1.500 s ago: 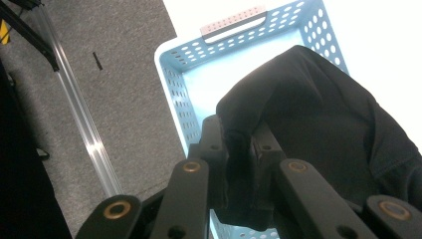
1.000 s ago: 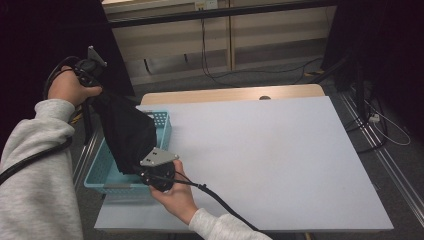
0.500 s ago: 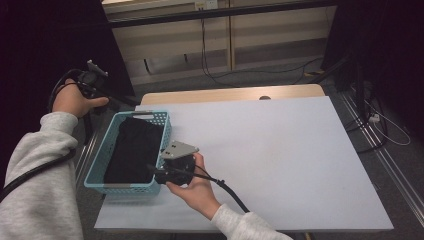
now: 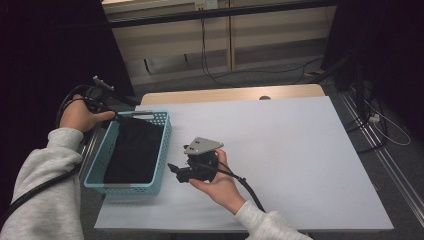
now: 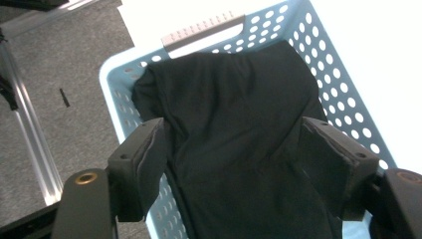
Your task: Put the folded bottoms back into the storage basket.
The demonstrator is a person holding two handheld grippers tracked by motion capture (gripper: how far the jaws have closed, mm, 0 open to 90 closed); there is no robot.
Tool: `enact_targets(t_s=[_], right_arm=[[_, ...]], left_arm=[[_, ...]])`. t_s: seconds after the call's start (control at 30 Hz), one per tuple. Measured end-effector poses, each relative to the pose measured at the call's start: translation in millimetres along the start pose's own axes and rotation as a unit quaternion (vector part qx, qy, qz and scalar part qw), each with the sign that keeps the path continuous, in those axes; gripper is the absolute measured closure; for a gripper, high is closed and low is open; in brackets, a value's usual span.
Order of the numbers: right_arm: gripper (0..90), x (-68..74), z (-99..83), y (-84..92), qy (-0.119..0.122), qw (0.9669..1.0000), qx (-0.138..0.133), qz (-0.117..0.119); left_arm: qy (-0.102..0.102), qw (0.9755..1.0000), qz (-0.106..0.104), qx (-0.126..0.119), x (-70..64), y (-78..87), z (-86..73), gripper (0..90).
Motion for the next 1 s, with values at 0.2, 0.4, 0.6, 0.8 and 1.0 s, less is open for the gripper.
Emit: enact_targets(t_s=[0.2, 0.4, 0.6, 0.8, 1.0], right_arm=[[24.3, -13.8, -12.4, 7.9, -0.001, 0.9999, 0.013, -0.002], [22.8, -22.7, -27.8, 12.2, -0.001, 0.9993, 0.037, 0.009], [21.6, -27.2, -42.4, 18.7, 0.011, 0.9976, 0.067, 0.012], [21.2, -31.9, -53.4, 28.9, 0.009, 0.9969, 0.077, 0.007], [21.1, -40.5, -62.1, 38.9, -0.001, 0.9971, 0.077, -0.004]], left_arm=[[-0.002, 0.9999, -0.016, 0.001, -3.1, -9.3, -6.1, 26.2], [-0.002, 0.9997, -0.025, -0.002, -7.9, -15.8, -11.6, 25.2], [0.001, 0.9994, -0.035, -0.004, -12.9, -23.3, -16.9, 26.0], [-0.003, 0.9985, -0.053, 0.010, -17.7, -35.6, -30.3, 52.3], [0.001, 0.9978, -0.061, 0.024, -15.0, -51.8, -44.2, 75.6]])
Point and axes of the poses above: each handheld gripper's, and its own axes: y roughly backward along the jaws, z roughly out of its top, x roughly to its left, the point moved 2 cm from there along -y, roughly forward along the jaws, and after that the axes turned 7 degrees about y, right-handed, at the moved point
